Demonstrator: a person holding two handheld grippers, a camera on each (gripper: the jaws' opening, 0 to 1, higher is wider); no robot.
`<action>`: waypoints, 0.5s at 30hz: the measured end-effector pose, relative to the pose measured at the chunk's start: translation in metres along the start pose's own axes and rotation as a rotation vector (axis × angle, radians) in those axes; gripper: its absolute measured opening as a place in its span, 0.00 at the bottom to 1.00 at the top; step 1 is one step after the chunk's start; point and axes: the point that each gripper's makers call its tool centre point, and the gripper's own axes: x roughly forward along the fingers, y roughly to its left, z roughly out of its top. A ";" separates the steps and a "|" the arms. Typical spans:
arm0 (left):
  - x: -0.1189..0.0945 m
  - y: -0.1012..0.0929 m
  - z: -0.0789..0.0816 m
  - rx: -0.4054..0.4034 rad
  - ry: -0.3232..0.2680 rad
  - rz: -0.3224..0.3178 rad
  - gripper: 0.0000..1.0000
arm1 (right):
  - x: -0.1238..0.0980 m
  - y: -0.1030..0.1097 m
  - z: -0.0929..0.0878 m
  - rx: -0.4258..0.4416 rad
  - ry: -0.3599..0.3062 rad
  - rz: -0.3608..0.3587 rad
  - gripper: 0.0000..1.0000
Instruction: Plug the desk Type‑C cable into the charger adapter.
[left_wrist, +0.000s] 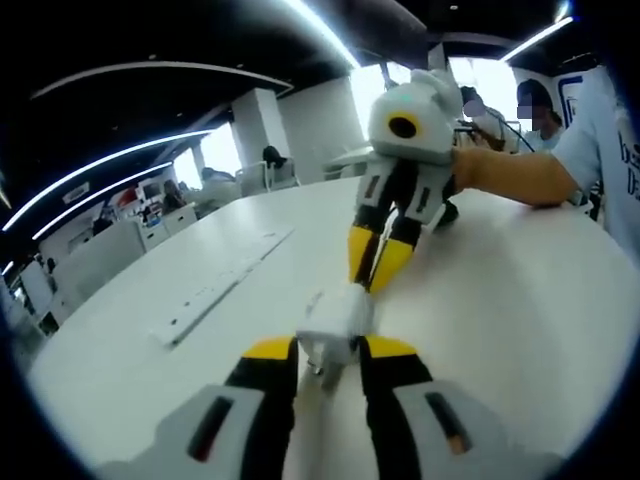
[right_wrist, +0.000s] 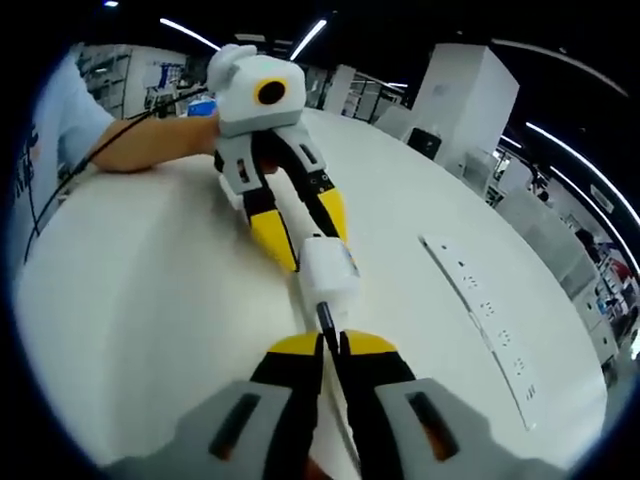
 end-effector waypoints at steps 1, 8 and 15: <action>0.000 0.000 0.000 0.000 0.000 0.000 0.26 | 0.000 0.000 0.000 0.007 -0.004 0.004 0.10; 0.000 0.000 0.000 0.000 -0.003 -0.001 0.26 | -0.004 0.000 0.004 0.040 -0.027 0.000 0.12; 0.000 -0.001 0.000 0.000 -0.001 0.000 0.26 | -0.006 -0.002 0.003 0.031 -0.027 0.008 0.20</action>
